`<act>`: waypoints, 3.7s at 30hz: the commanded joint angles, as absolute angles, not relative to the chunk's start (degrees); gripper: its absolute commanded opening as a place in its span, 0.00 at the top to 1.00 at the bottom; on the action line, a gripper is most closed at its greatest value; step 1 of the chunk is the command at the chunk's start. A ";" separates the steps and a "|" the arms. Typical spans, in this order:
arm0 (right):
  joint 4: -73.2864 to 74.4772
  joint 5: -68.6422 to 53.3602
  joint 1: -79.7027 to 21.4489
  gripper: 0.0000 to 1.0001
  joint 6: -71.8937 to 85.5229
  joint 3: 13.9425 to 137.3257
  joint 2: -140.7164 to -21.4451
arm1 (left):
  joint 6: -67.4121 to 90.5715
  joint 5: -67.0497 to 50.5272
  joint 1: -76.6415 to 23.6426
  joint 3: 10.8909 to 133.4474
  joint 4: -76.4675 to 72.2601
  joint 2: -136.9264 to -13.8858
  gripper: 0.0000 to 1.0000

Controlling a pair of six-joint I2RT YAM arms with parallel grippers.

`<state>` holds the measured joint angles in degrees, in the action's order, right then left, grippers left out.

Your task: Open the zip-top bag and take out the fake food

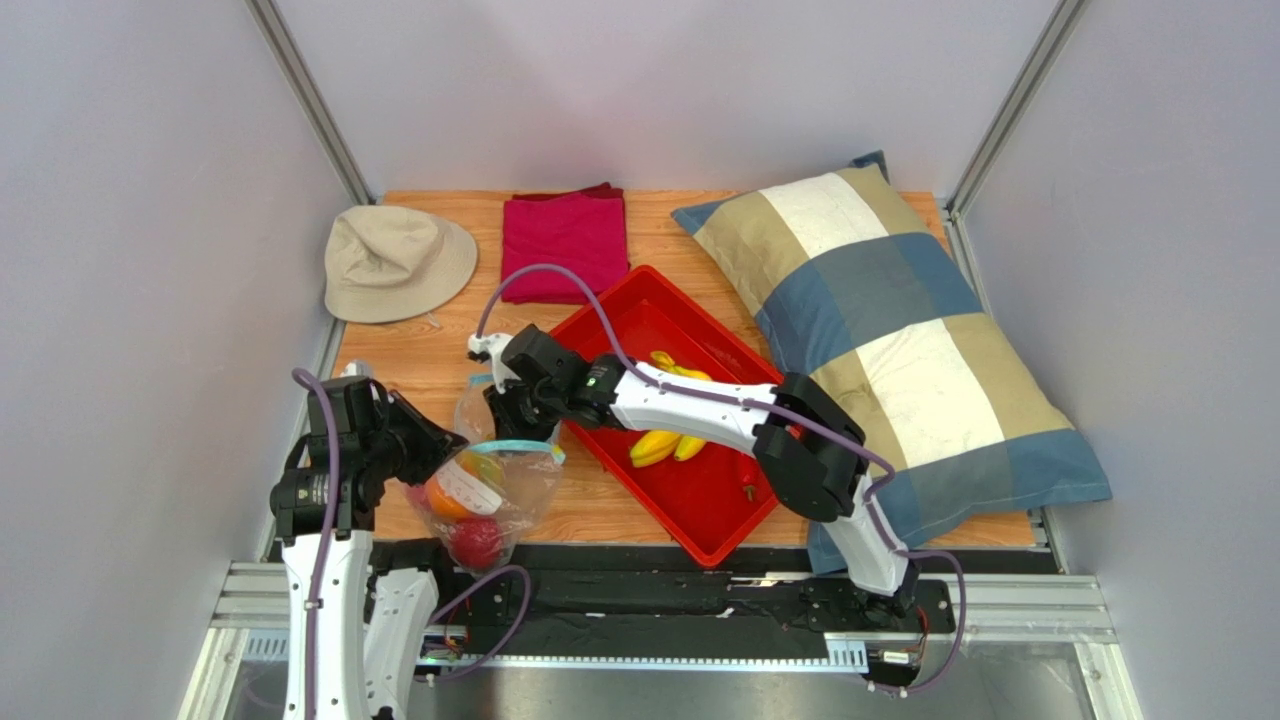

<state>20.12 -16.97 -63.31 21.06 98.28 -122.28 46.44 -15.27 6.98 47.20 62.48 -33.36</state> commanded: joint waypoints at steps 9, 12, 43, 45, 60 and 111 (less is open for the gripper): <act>25.50 -12.12 -63.11 1.00 14.49 95.80 -105.82 | 45.88 -14.41 6.77 52.82 63.37 -32.61 1.00; 24.52 -15.10 -62.93 0.92 17.56 97.11 -109.58 | 46.84 -14.85 6.77 52.21 63.46 -31.99 1.00; 10.90 -15.65 -65.30 0.16 30.85 100.89 -134.29 | 46.93 -17.40 6.77 47.46 62.22 -34.01 1.00; 11.42 -15.30 -65.74 0.16 30.68 101.69 -135.17 | 46.93 -17.05 6.85 46.68 62.31 -33.58 1.00; 22.05 -17.31 -65.31 0.72 18.39 103.45 -126.77 | 44.83 -13.27 6.77 46.23 65.92 -30.24 1.00; 41.75 -18.82 -63.80 0.11 12.93 108.28 -119.09 | 48.78 -18.37 6.85 43.94 60.03 -31.20 1.00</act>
<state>40.27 -22.85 -61.58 16.80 105.49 -121.32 48.27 -17.67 6.85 43.86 61.17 -31.75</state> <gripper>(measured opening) 0.823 0.003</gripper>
